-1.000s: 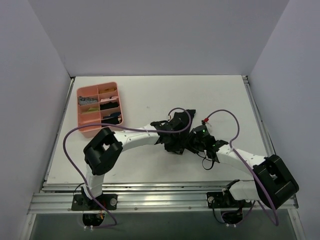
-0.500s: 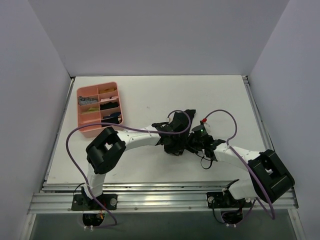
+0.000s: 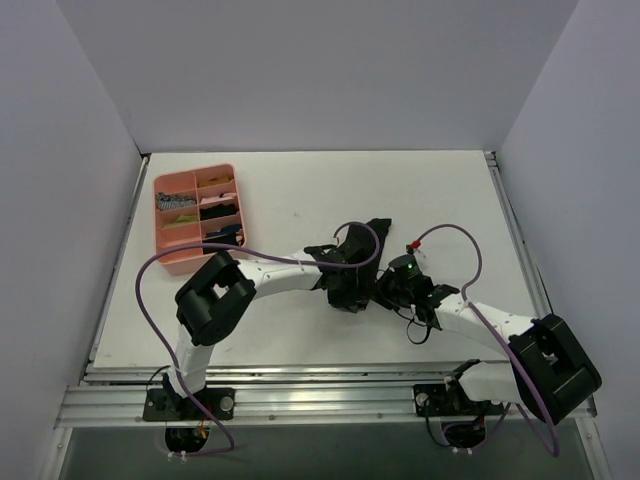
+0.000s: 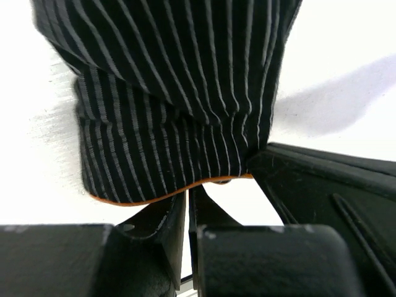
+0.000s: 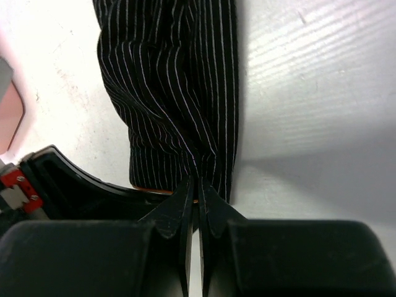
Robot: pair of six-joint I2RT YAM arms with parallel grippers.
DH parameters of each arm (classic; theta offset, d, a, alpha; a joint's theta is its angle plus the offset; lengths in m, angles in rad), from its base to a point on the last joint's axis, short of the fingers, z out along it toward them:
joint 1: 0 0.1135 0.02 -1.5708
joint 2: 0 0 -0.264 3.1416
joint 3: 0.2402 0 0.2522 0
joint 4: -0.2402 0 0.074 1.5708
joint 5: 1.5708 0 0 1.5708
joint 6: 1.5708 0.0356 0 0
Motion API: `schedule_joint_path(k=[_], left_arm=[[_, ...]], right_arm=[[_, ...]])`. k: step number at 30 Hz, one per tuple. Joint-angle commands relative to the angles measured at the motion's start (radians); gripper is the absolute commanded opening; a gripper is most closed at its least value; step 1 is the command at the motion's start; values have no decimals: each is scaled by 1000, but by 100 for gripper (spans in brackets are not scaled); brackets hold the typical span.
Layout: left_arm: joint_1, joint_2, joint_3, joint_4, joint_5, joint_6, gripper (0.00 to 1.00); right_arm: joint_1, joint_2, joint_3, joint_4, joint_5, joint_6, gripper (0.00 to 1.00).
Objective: Roll the underwear
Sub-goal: Fold the underwear
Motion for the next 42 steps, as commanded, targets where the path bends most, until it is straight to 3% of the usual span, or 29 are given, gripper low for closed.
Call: schedule_joint_path(k=[1,15,25,32,42], left_arm=[[10,30,-7,25,-18,-1,14],[12,29,16,6,-3,-4,12],[47,-223,-85,57,13,-99,14],[61,-117,-10,127,66,-78,12],[56,-13,-48,241,93,-113,9]], right_arm=[[3,-35,-41,-32,17,42,0],[18,-45,-127,2,18,99,0],[20,-21,-138,34,14,116,0],[21,-21,-139,39,15,119,0],[29,-13,-149,59,0,131,0]])
